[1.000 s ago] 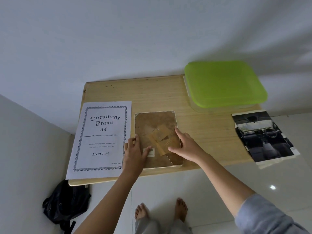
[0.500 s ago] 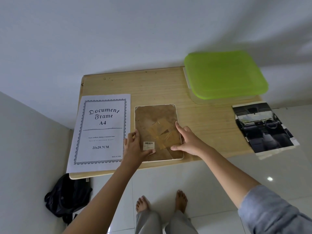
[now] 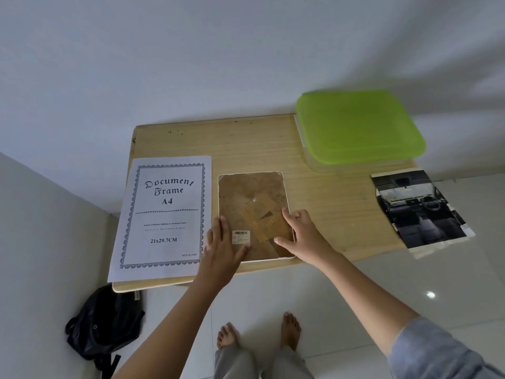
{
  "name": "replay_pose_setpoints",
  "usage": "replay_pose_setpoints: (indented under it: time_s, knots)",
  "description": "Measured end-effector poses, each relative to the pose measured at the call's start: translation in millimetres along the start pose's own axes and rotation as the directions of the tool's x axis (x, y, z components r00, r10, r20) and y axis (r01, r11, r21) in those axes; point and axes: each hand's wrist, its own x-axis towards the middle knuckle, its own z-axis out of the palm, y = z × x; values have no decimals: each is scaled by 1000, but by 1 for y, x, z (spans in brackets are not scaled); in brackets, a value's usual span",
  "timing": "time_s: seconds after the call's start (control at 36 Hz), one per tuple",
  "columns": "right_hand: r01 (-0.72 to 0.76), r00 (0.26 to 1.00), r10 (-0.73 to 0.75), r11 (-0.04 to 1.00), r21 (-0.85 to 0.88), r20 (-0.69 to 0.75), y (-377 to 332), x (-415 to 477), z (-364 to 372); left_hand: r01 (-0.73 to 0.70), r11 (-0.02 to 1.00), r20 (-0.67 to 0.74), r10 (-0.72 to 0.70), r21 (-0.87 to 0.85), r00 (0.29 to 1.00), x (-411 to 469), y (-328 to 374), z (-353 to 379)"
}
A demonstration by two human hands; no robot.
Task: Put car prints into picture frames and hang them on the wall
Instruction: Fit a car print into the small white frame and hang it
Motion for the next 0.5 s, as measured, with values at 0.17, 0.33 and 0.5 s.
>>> replay_pose_setpoints:
  time_s: [0.17,0.33,0.5]
  knots:
    - [106,978,-134,980,-171,-158,-12,15,-2,-79,994,-115,88,79,989,15,-6,4]
    - [96,995,-102,974,-204,-22,-30,58,-11,-168,974,-94,183,154,979,58,-4,-2]
    - [86,996,-85,940,-331,19,-33,75,-2,-201,973,-101,213,117,972,70,-13,14]
